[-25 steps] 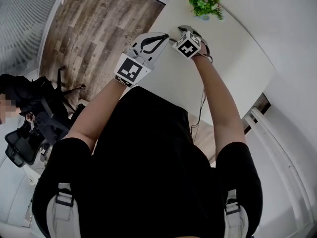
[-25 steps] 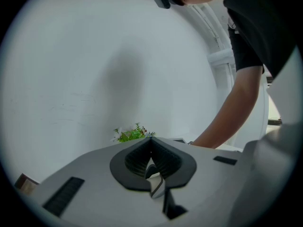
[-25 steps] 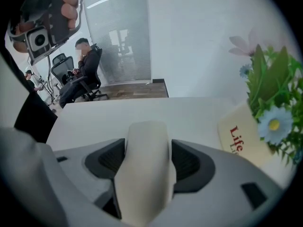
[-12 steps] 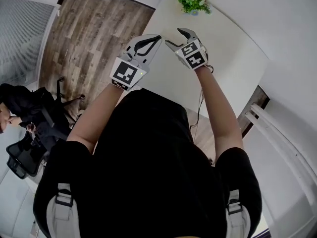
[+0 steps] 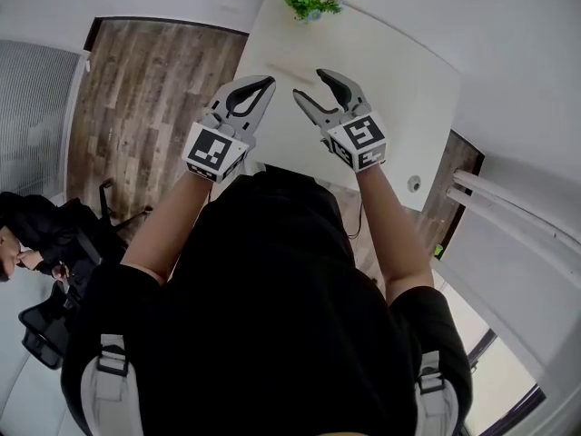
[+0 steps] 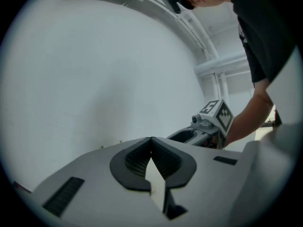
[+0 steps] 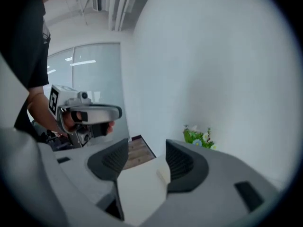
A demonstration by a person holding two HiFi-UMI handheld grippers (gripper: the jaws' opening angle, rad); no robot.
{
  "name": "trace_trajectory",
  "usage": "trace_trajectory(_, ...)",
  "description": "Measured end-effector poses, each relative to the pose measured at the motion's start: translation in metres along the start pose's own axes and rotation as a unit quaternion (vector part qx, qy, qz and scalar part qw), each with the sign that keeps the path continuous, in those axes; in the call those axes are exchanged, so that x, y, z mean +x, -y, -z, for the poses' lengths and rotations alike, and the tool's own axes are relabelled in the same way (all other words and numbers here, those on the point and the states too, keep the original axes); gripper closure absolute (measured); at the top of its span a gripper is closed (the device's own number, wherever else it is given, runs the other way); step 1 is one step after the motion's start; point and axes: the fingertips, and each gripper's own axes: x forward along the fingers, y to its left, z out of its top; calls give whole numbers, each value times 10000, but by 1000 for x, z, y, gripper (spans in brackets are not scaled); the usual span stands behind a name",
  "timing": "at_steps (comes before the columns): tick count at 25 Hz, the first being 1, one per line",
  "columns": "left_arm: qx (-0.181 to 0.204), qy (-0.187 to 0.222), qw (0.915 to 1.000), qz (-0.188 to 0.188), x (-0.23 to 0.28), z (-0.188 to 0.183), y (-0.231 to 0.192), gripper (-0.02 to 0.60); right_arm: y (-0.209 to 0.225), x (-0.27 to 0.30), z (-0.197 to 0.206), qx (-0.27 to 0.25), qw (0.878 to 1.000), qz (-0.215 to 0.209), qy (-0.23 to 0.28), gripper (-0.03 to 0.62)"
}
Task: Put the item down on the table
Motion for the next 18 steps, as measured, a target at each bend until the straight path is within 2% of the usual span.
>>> trace_trajectory(3, -162, 132, 9994, 273, -10, -16, 29, 588, -19, -44, -26, 118, 9982, 172, 568, 376)
trace_trajectory(7, 102, 249, 9984, 504, -12, -36, 55, 588, -32, -82, -44, 103, 9936, 350, 1067, 406)
trace_trajectory(9, 201, 303, 9974, 624, -8, -43, 58, 588, -34, -90, -49, 107, 9905, 399, 1312, 450)
trace_trajectory(13, 186, 432, 9958, 781, -10, -62, 67, 588, -41, -112, -64, 109, 9840, 502, 1705, 505)
trace_trajectory(15, 129, 379, 9960, 805, -10, -66, 70, 588, -41, -120, -71, 129, 9814, 560, 1832, 512)
trace_trajectory(18, 151, 79, 9967, 795, -8, -66, 72, 588, -37, -127, -79, 133, 9778, 663, 1983, 540)
